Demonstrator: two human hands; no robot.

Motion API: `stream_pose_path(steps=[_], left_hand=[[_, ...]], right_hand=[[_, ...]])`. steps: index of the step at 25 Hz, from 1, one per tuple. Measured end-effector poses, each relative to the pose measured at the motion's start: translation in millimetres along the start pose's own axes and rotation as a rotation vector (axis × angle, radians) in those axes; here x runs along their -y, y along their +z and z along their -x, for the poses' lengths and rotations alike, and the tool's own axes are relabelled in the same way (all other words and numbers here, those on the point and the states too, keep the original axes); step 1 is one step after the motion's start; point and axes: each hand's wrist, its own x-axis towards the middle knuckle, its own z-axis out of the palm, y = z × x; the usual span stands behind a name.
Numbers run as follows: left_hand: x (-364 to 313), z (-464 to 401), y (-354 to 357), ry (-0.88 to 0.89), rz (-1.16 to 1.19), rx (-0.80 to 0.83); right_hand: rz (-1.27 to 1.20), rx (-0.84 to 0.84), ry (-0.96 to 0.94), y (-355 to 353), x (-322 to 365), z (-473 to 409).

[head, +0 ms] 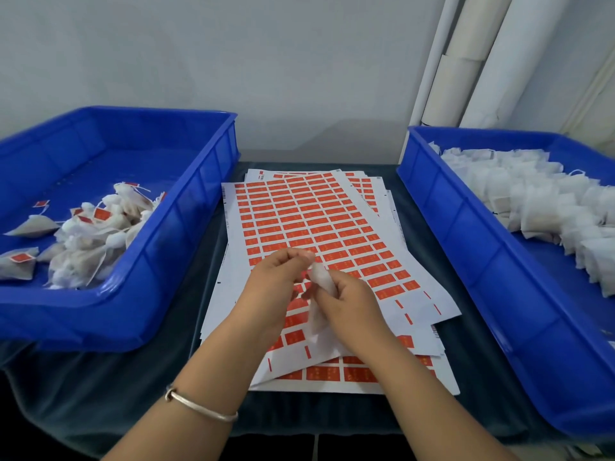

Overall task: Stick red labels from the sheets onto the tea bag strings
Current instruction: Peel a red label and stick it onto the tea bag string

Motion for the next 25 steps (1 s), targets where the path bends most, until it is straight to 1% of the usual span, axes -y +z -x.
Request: stream_pose_path(steps=[2,5,7,9,10,12,13,14,15,16,17,18,19,20,21,23,24,25], left_hand=[[-3,-5,-3,-0.053,0.114,-0.03],[-9,-10,-8,-0.127,0.395,0.022],[-8,-13,-9,-0.162,0.545,0.004],[-6,-14,-10,-0.178,0.642,-0.014],[-5,-15,-11,-0.186,0.685,-0.024],[-5,-17,-12,-0.198,0.731,-0.046],[-4,-18,-12,-0.199,0.736,-0.056],[-4,-19,-13,-0.203,0.741,-0.068],[-3,-20,-14,-0.21,0.751,-0.084],[-2,-20,-15,-0.222,0.765,-0.1],[-1,-19,-17,-0.232,0.769,-0.114],[2,-18,-19,-0.239,0.747,-0.12],[5,-16,-20,-0.234,0.695,-0.122],[9,-13,-19,-0.212,0.607,-0.122],[14,-9,-17,-0.166,0.464,-0.125],[25,0,-14,0.01,0.0,-0.146],[30,5,-13,0.135,-0.241,-0.143],[33,10,-13,0.27,-0.413,-0.106]], right_hand=[[-0.005,-0.007,0.017,-4,0,1],[-0.001,0.016,0.07,-9,1,1],[-0.097,0.026,0.132,-14,1,0],[-0.234,0.108,0.177,-21,4,1],[-0.238,0.177,0.185,-24,6,2],[-0.115,0.317,0.19,-28,6,3],[-0.065,0.355,0.198,-28,6,3],[-0.076,0.369,0.209,-29,4,2],[-0.175,0.371,0.218,-30,1,1],[-0.369,0.362,0.242,-32,-2,0],[-0.619,0.356,0.273,-33,-4,-2],[-0.849,0.337,0.298,-35,-6,-3],[-0.999,0.303,0.304,-36,-8,-5],[-1.078,0.27,0.301,-36,-10,-6],[-1.129,0.241,0.295,-36,-12,-8],[-1.206,0.208,0.275,-35,-13,-11],[-1.217,0.211,0.263,-36,-12,-11],[-1.185,0.216,0.246,-38,-13,-11]])
